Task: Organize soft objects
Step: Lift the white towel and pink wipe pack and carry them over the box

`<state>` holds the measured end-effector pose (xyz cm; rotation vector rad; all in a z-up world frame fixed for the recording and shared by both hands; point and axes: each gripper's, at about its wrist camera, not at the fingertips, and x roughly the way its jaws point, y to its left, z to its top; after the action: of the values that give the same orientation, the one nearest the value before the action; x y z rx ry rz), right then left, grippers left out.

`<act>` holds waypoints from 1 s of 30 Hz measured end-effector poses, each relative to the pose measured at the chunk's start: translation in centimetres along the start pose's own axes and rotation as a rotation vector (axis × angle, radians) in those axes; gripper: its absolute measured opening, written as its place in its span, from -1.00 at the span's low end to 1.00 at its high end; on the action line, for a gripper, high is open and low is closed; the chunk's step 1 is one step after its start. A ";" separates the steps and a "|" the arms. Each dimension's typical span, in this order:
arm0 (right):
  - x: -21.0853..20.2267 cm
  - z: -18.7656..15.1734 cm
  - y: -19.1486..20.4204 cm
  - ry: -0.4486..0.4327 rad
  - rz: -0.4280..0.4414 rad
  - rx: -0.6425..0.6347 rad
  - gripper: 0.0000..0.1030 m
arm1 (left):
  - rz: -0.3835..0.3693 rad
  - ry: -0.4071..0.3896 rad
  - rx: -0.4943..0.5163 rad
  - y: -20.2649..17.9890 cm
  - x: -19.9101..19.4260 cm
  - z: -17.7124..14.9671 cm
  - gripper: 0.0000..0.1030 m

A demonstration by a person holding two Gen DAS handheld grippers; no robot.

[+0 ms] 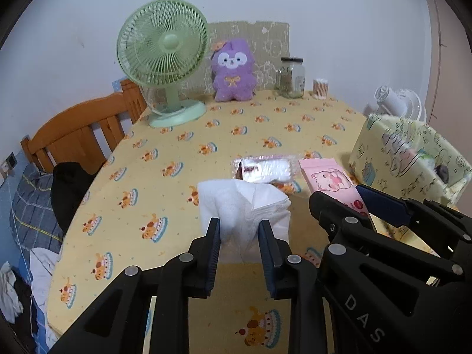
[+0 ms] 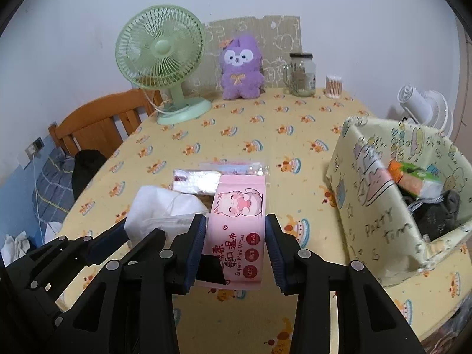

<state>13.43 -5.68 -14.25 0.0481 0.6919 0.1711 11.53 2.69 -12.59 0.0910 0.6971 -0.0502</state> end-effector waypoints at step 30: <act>-7.7 4.9 -2.2 -0.147 -0.011 0.008 -0.15 | -0.011 -0.148 -0.016 -2.9 -6.2 5.1 -0.58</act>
<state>11.01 -9.08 -5.88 0.0634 0.5457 0.1528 9.80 -0.66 -4.90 0.0672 0.5500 -0.0612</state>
